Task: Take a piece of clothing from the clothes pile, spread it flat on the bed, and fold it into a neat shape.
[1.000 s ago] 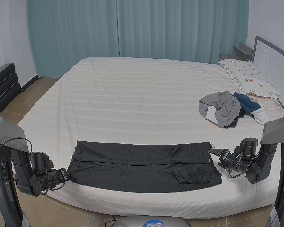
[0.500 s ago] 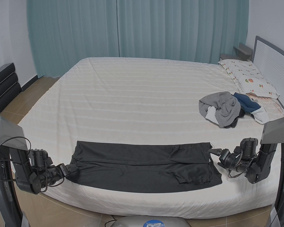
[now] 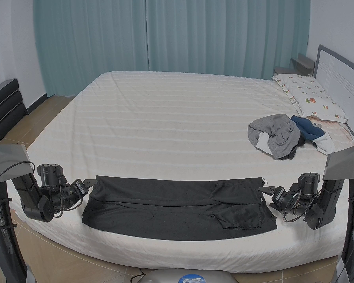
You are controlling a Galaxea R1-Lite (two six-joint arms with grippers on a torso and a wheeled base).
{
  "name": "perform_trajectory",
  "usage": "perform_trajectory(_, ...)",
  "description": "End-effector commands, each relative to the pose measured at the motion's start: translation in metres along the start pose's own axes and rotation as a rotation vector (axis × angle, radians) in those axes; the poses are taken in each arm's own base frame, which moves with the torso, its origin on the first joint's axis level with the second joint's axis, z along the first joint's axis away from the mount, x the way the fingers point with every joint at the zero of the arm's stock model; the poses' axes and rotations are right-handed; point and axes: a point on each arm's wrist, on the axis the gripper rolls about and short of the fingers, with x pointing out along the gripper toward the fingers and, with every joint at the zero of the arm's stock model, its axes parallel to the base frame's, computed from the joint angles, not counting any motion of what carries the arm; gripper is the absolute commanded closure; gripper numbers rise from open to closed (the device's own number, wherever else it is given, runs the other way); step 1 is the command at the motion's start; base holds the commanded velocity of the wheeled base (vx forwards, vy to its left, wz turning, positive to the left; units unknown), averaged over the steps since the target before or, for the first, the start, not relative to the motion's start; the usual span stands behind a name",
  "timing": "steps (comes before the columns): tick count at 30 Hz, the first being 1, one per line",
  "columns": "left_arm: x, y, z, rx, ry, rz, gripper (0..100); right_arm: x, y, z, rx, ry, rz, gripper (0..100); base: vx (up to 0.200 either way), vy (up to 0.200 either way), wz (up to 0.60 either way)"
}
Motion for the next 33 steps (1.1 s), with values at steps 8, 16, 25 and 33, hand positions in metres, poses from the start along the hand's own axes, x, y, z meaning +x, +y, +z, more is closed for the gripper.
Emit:
perform_trajectory(8, 0.038, -0.002, -0.005, 0.172, 0.067, 0.032, 0, 0.002, -0.002, -0.005, -0.005, 0.017, -0.008, 0, 0.0, 0.0, 0.0)
perform_trajectory(16, 0.059, 0.01, -0.021, 0.173, 0.094, 0.068, 0, 0.002, -0.002, -0.005, -0.007, 0.016, -0.007, 0, 0.0, 0.0, 0.0)
perform_trajectory(25, 0.05, 0.001, -0.012, 0.172, 0.054, 0.042, 0, 0.002, -0.002, -0.006, -0.006, 0.018, -0.007, 0, 0.0, 0.0, 0.0)
perform_trajectory(33, 0.038, -0.015, 0.003, 0.128, -0.004, 0.005, 0, 0.002, -0.004, -0.007, -0.009, 0.01, -0.001, 0, 0.0, 0.0, 0.0)
